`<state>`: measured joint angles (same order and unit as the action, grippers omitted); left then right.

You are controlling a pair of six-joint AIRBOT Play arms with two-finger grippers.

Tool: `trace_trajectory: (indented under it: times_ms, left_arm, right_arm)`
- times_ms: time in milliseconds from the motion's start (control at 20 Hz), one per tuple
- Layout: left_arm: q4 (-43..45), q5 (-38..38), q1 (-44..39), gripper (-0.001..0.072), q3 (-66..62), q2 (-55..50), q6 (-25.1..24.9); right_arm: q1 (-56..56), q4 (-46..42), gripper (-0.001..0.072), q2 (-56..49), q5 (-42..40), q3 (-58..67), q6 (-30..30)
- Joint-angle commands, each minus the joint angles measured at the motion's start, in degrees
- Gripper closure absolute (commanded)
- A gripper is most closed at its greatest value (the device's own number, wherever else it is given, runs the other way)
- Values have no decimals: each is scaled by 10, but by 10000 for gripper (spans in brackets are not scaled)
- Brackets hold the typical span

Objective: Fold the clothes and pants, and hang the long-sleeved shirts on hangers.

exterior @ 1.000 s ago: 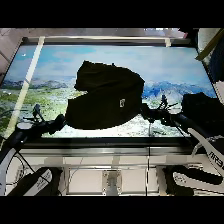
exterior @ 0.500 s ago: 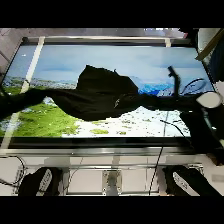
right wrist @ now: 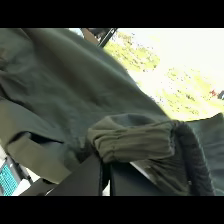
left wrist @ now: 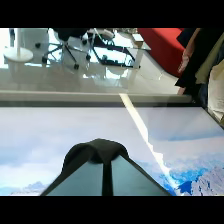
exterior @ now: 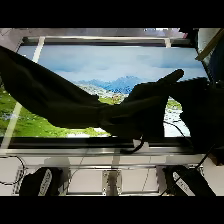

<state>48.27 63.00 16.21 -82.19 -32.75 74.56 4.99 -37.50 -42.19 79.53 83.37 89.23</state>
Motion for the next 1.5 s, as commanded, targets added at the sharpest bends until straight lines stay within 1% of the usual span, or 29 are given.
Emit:
trace_trajectory:
  times_ms: [0,100,200,250,350,450,500,600,650,700,750,850,950,1050,1100,1150,1250,1300,1350,1400,1450]
  left_arm:
    - [2,18,0,690,-33,-56,2]
    - [2,40,0,690,-33,-125,2]
    - [1,30,-2,689,-33,-202,0]
    - [2,15,-9,690,-33,-244,-2]
    - [2,-17,-40,690,-33,-325,-26]
    - [2,-60,-89,689,-33,-396,-61]
    - [2,-86,-116,689,-33,-428,-76]
    - [3,-151,-156,689,-33,-475,-90]
    - [14,-182,-167,690,-33,-488,-90]
    - [40,-204,-179,690,-33,-494,-90]
    - [73,-210,-188,690,-33,-494,-90]
    - [125,-187,-199,690,-33,-479,-82]
    - [179,-151,-205,690,-33,-451,-67]
    - [228,-146,-206,690,-33,-417,-24]
    - [233,-139,-206,689,-33,-400,-12]
    - [233,-120,-206,689,-33,-388,-11]
    - [233,-43,-213,690,-33,-370,-7]
    - [233,-11,-219,690,-31,-362,6]
    - [238,3,-223,690,-22,-349,7]
    - [256,-5,-225,690,-16,-337,9]
    - [274,-25,-225,690,-16,-325,29]
  right_arm:
    - [0,-12,685,-61,37,30,14]
    - [0,-26,685,-128,35,30,3]
    - [0,-51,685,-210,30,30,-19]
    - [0,-63,685,-254,13,30,-30]
    - [0,-66,685,-341,-52,30,-50]
    - [0,-61,685,-419,-132,30,-99]
    - [0,-59,685,-451,-167,30,-113]
    - [-1,-61,685,-502,-234,30,-122]
    - [-2,-61,684,-517,-254,30,-123]
    - [-5,-63,684,-526,-268,30,-130]
    - [-7,-65,683,-529,-270,30,-147]
    - [-13,-80,683,-526,-253,34,-167]
    - [-19,-112,683,-515,-232,41,-170]
    - [-28,-146,683,-495,-235,42,-169]
    - [-33,-153,683,-486,-235,42,-169]
    - [-37,-154,683,-478,-230,42,-170]
    - [-39,-165,683,-471,-201,41,-170]
    - [-39,-177,683,-467,-175,41,-170]
    - [-39,-184,683,-463,-152,41,-174]
    - [-39,-184,683,-457,-144,41,-174]
    - [-39,-181,684,-448,-148,43,-174]
